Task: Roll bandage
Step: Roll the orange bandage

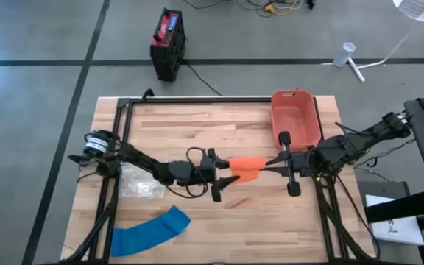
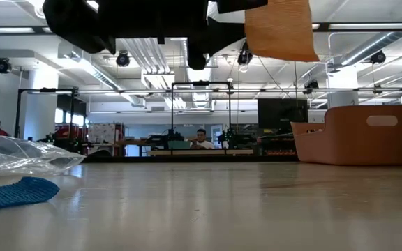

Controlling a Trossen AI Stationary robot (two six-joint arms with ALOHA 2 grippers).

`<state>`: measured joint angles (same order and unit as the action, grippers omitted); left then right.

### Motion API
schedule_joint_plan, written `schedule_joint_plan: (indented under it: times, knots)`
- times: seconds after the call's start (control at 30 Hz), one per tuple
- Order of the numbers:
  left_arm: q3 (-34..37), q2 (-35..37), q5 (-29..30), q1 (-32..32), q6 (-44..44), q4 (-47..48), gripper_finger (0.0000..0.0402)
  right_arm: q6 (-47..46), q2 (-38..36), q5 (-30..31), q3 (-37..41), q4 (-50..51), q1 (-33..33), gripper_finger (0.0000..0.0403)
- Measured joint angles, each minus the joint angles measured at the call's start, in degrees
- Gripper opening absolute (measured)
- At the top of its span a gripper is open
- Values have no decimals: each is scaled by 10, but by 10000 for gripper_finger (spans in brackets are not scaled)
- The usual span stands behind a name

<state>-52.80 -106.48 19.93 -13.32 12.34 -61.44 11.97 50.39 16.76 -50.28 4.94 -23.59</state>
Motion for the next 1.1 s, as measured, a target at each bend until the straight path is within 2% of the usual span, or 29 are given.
schedule_joint_plan:
  times: [0.13,0.53,0.77,0.97,1.1]
  knots:
    - [-1,0,-46,-1,3,10,190,7,-1,0,0,-6,0,9]
    - [-57,-1,-44,-4,-7,154,12,7,-3,1,0,-22,0,9]
    - [-40,10,3,-7,-31,166,2,-29,-25,-13,0,-20,0,9]
    - [-37,43,62,16,-68,215,1,-76,-36,-132,0,-18,0,9]
    - [-36,74,85,50,-94,239,0,-95,-32,-183,0,-18,0,9]
